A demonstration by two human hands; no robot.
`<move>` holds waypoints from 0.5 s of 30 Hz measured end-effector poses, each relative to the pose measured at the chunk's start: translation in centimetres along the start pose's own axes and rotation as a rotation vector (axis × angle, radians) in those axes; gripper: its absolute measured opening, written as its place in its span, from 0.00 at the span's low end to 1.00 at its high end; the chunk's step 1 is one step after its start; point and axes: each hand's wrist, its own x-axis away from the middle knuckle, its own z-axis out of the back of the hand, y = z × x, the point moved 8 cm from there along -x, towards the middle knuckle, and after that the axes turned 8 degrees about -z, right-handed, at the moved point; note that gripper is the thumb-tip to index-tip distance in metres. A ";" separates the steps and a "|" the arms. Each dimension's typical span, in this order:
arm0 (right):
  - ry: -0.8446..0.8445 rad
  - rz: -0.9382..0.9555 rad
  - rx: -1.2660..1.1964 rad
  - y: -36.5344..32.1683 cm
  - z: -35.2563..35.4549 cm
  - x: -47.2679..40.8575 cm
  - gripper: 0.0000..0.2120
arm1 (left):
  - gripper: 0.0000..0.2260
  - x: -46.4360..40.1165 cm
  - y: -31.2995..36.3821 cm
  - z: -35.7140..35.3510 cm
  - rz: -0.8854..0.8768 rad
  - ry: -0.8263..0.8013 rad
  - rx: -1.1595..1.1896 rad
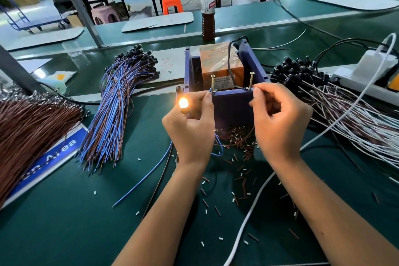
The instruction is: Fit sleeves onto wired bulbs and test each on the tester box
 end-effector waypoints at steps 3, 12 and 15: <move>0.001 -0.017 -0.060 0.2 0.3 0.2 0.06 | 0.05 -1.0 0.0 0.9 0.021 0.024 0.099; -0.271 0.194 -0.217 -4.7 -1.6 2.5 0.06 | 0.09 -10.6 -5.8 7.7 0.716 -0.424 0.184; -0.209 0.300 -0.154 -8.3 -2.4 2.4 0.14 | 0.12 -12.1 -5.4 8.5 0.803 -0.682 0.246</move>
